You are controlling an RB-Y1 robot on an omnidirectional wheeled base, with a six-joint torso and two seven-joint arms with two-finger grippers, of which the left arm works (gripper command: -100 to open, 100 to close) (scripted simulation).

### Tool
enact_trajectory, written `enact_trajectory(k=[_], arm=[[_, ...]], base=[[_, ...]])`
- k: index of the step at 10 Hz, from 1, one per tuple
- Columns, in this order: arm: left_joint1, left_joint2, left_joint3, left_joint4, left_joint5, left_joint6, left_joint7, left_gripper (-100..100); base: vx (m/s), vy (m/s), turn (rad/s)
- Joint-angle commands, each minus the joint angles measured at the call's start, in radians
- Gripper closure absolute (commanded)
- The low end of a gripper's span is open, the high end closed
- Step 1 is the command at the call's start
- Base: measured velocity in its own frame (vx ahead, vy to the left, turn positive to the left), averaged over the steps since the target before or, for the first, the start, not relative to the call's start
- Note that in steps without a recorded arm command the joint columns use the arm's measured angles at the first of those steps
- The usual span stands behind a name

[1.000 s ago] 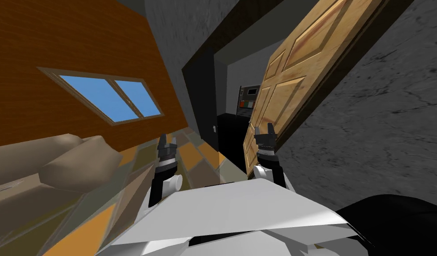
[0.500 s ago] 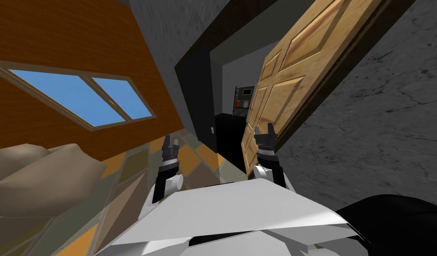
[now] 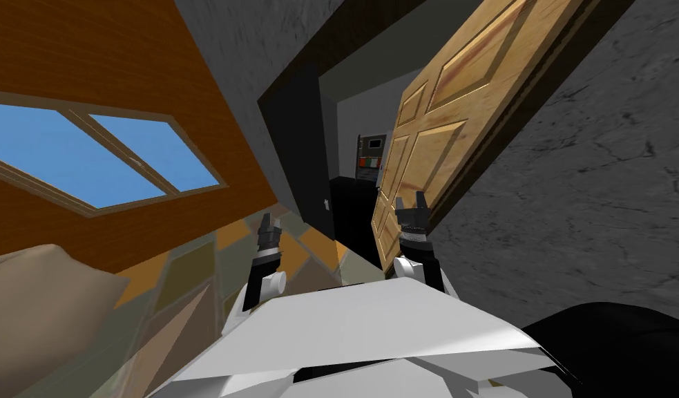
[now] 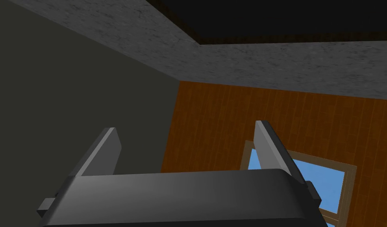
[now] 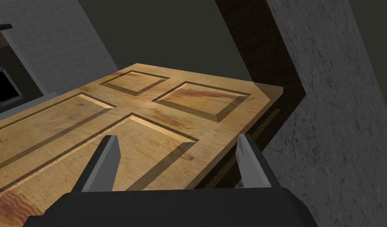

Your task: Push the door open

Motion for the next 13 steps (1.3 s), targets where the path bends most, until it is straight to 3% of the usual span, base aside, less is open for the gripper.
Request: enact_trajectory(k=[1,13], arm=[[-0.012,0.007,0.004,0.039,-0.003,-0.011,0.004,-100],[-0.089,0.025,0.018,0.314,-0.035,-0.069,0.024,-100]], base=[[0.076,0.075,-0.174],[0.070,0.085,-0.175]])
